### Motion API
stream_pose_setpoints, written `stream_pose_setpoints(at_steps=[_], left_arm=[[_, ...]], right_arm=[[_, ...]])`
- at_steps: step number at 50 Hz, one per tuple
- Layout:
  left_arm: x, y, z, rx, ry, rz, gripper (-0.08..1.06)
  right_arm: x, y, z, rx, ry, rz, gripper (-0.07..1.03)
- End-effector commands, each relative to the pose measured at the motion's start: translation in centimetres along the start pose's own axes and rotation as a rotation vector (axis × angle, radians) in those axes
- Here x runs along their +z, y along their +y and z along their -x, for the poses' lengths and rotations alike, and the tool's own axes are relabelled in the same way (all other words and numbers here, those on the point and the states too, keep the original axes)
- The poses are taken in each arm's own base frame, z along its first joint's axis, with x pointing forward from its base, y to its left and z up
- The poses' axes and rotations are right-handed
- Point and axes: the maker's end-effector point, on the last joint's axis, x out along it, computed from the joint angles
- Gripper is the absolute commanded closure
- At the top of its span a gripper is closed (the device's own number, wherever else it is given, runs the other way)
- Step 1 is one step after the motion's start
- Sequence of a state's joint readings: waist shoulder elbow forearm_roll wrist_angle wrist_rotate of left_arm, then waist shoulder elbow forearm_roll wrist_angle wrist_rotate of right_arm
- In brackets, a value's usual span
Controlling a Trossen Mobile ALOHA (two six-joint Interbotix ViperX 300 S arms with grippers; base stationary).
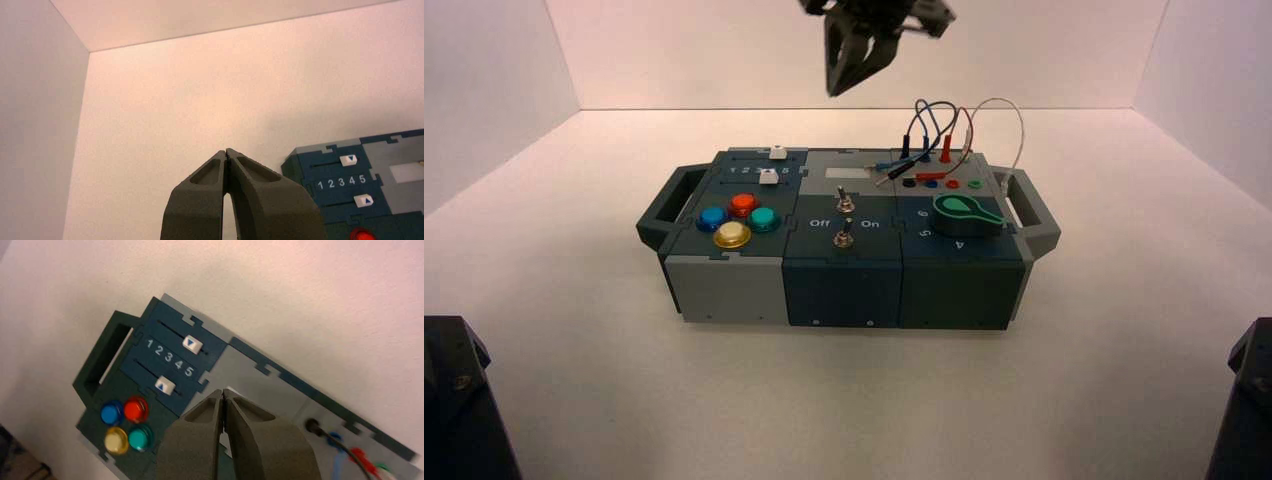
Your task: Move the top slider to position 1.
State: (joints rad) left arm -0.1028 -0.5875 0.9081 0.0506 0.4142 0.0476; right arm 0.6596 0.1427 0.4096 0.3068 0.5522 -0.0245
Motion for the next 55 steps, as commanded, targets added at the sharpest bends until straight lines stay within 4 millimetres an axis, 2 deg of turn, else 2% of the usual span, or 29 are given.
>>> stream_pose_setpoints(at_steps=[1, 18, 34, 55], left_arm=[[0.8, -0.1, 0.1, -0.002, -0.013, -0.001, 1.01], [0.7, -0.3, -0.1, -0.009, -0.004, -0.005, 1.01], [0.4, -0.8, -0.3, -0.020, 0.013, -0.016, 1.01], [-0.9, -2.3, -1.2, -0.059, 0.096, -0.051, 1.01]], right_arm=[[1.5, 0.9, -0.4, 0.030, -0.018, -0.030, 0.98], [2.4, 1.1, -3.7, 0.051, 0.018, -0.079, 0.98], [2.2, 1.2, -4.7, 0.061, 0.042, -0.101, 0.98], [2.1, 1.3, -5.7, 0.071, 0.058, -0.123, 0.98]])
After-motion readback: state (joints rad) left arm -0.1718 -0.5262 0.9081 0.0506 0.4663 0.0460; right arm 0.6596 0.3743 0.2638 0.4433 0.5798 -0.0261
